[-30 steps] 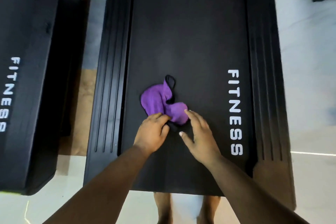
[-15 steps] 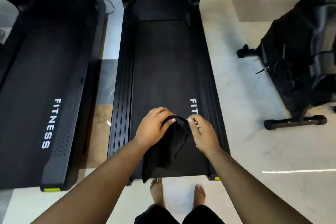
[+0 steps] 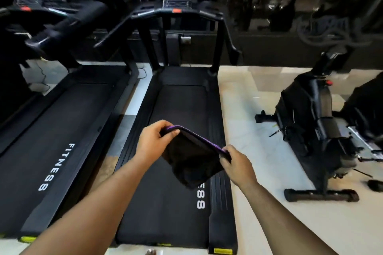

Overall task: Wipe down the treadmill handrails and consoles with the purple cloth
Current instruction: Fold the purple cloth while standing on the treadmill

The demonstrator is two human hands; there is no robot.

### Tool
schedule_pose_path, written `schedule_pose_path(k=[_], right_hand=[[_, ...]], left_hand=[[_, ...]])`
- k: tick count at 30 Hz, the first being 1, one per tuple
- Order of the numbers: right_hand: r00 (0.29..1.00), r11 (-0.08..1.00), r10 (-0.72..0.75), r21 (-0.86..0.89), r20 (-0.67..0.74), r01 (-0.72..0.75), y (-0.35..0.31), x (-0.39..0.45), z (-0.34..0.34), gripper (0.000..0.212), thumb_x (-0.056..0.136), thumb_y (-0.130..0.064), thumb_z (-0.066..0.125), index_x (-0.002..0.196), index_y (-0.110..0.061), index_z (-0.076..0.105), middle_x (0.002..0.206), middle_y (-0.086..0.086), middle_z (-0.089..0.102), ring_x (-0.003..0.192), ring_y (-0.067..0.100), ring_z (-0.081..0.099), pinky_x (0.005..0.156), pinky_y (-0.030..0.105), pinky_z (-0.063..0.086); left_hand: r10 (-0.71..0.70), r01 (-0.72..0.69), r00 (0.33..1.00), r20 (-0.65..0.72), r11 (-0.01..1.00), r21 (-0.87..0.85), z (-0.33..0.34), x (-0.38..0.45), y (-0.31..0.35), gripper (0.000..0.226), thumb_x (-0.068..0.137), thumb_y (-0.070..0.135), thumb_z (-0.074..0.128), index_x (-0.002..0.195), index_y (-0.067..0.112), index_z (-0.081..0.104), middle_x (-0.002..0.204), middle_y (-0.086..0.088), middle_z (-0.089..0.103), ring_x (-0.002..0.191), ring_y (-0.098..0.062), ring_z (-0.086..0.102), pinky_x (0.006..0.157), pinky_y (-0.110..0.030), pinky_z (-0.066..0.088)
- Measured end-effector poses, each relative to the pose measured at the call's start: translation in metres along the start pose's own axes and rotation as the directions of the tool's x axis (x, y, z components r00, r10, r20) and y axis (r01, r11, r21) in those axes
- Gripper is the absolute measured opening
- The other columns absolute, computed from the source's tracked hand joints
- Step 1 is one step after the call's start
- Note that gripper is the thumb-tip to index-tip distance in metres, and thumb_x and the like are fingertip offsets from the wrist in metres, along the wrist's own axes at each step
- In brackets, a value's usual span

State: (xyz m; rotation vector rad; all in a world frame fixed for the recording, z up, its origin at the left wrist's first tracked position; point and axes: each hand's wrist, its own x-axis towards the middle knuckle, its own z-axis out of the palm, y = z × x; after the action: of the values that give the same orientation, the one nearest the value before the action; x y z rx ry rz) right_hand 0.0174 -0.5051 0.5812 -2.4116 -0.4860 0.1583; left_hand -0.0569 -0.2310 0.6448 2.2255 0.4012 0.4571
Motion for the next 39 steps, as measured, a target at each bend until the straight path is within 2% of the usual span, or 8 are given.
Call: schedule_pose_path(k=[4,10,16,20,25,29,33,39], right_hand=[[0.987,0.932,0.160,0.327,0.026,-0.160,0.014,-0.012,-0.032,0.020,0.096,-0.039,0.069,0.087,-0.024,0.060,0.080,-0.004,0.068,0.076,0.017,0.066,0.061,0.029,0.052],[0.953,0.687,0.275,0.667,0.127,-0.288,0.001,-0.037,-0.051,0.021,0.094,-0.030,0.073,0.088,-0.011,0.067,0.085,0.008,0.076,0.079,0.022,0.073,0.072,0.046,0.062],[0.994,0.876,-0.065,0.472,-0.091,0.101,-0.023,-0.085,-0.048,0.006,0.094,-0.026,0.072,0.089,-0.025,0.075,0.087,-0.010,0.075,0.086,0.004,0.070,0.080,0.026,0.055],[1.000,0.803,0.001,0.595,0.025,-0.016,-0.020,-0.101,-0.051,0.028,0.101,-0.037,0.052,0.105,-0.024,0.076,0.104,-0.005,0.076,0.102,0.011,0.070,0.094,0.036,0.055],[0.969,0.650,-0.041,0.743,0.244,-0.159,0.003,-0.105,-0.083,0.046,0.093,-0.034,0.042,0.118,-0.015,0.076,0.116,0.003,0.075,0.112,0.017,0.068,0.101,0.037,0.053],[1.000,0.817,0.000,0.577,-0.030,0.017,0.034,-0.083,-0.112,0.022,0.100,-0.014,0.059,0.114,-0.028,0.070,0.110,-0.004,0.074,0.102,0.018,0.068,0.094,0.036,0.054],[0.993,0.889,-0.114,0.448,0.024,0.091,0.058,-0.058,-0.141,0.059,0.092,-0.030,0.075,0.143,-0.039,0.045,0.136,-0.026,0.052,0.121,-0.006,0.052,0.093,0.014,0.044],[0.996,0.735,-0.084,0.675,-0.009,0.068,0.109,-0.025,-0.207,0.005,0.099,-0.020,0.067,0.102,-0.019,0.071,0.101,0.005,0.074,0.096,0.016,0.066,0.089,0.034,0.052]], left_hand=[[-0.287,0.283,0.958,0.006,0.947,0.150,0.022,-0.029,0.024,0.030,0.082,0.053,0.081,0.080,0.025,0.070,0.074,0.006,0.072,0.072,-0.013,0.070,0.065,-0.036,0.058],[-0.510,0.653,0.757,0.408,0.612,-0.446,0.053,-0.072,0.058,0.007,0.095,0.003,0.070,0.100,-0.002,0.072,0.098,-0.019,0.077,0.081,-0.024,0.074,0.072,-0.035,0.064],[-0.308,0.571,0.793,0.527,0.678,-0.464,0.075,-0.111,0.107,0.024,0.102,0.002,0.052,0.106,0.004,0.075,0.101,-0.018,0.078,0.091,-0.029,0.077,0.085,-0.040,0.063],[-0.225,0.523,0.820,0.526,0.668,-0.530,0.087,-0.122,0.114,0.024,0.105,0.025,0.058,0.107,0.010,0.076,0.106,-0.012,0.078,0.108,-0.028,0.073,0.102,-0.044,0.055],[-0.012,0.274,0.877,0.481,0.835,-0.478,0.097,-0.130,0.121,0.022,0.091,0.012,0.078,0.112,0.016,0.073,0.104,-0.004,0.079,0.102,-0.021,0.075,0.098,-0.044,0.058],[0.002,0.162,0.899,0.437,0.927,-0.338,0.104,-0.118,0.149,0.043,0.089,-0.004,0.058,0.110,0.029,0.077,0.094,-0.002,0.079,0.089,-0.025,0.077,0.087,-0.045,0.062],[0.046,0.079,0.908,0.416,0.957,-0.279,0.116,-0.094,0.188,0.044,0.091,-0.004,0.051,0.111,0.024,0.078,0.079,0.010,0.078,0.066,-0.007,0.070,0.064,-0.025,0.056],[0.032,0.035,0.988,0.154,0.910,-0.414,0.158,-0.060,0.228,0.033,0.094,-0.003,0.062,0.108,0.022,0.078,0.094,0.008,0.079,0.083,-0.011,0.074,0.072,-0.018,0.056]])
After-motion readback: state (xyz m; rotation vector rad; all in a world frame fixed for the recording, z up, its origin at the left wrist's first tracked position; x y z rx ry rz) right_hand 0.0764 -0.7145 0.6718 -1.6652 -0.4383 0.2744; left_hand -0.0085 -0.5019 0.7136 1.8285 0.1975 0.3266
